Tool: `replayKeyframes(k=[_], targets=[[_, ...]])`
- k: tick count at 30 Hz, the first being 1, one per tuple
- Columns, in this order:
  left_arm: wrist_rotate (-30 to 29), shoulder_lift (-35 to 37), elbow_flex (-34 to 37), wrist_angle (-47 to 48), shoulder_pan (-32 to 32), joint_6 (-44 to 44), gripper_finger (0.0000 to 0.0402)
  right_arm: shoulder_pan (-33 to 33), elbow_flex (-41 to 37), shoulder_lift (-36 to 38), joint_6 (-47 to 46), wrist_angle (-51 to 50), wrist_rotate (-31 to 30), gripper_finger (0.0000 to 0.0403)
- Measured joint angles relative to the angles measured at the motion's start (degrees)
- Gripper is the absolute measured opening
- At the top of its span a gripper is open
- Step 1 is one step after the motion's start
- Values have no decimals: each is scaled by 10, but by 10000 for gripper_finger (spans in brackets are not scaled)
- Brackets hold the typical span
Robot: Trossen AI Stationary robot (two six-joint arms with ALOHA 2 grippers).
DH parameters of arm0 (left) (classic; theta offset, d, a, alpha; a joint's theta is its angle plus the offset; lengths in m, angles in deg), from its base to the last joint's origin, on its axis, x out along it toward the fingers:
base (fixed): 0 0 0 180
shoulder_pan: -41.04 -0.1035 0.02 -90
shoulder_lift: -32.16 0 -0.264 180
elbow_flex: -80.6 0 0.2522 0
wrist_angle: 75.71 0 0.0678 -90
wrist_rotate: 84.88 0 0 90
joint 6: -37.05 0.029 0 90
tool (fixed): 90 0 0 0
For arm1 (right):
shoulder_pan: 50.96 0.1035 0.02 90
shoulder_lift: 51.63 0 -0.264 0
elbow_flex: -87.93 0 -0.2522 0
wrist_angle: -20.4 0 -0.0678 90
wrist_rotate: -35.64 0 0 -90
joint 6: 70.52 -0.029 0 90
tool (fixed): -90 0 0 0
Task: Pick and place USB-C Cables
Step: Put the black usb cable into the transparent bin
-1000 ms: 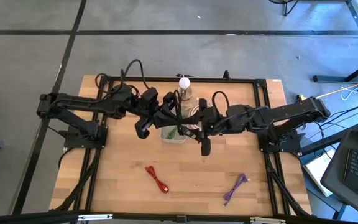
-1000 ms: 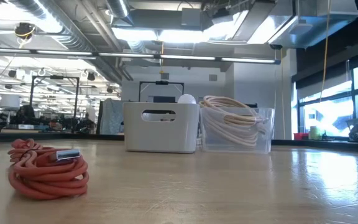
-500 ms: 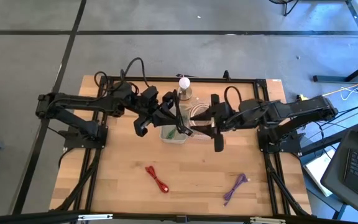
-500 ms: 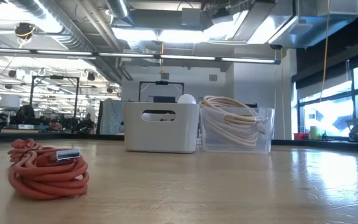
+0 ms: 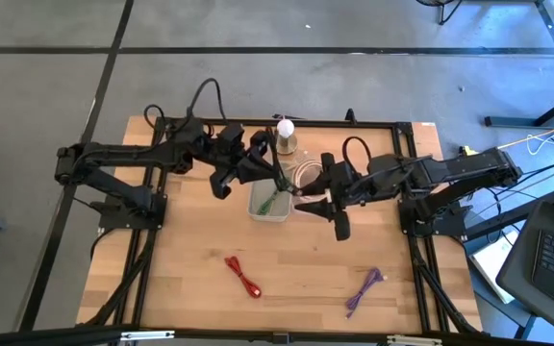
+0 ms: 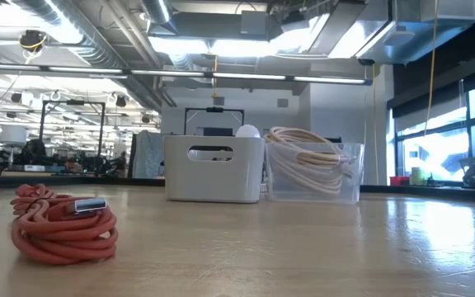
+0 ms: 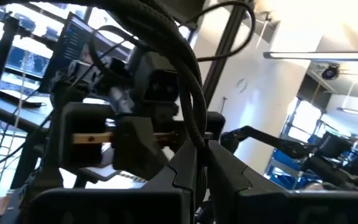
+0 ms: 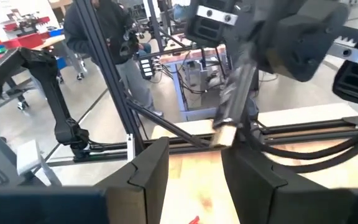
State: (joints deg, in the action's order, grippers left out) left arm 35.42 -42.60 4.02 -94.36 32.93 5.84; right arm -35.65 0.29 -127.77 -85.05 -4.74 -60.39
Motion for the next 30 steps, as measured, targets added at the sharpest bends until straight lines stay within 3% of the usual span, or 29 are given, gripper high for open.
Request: replayKeyframes(k=[30], targets=[[-6,-1,0,-52,19,-21,15,-15,-1,-45,77,68,-4,152]])
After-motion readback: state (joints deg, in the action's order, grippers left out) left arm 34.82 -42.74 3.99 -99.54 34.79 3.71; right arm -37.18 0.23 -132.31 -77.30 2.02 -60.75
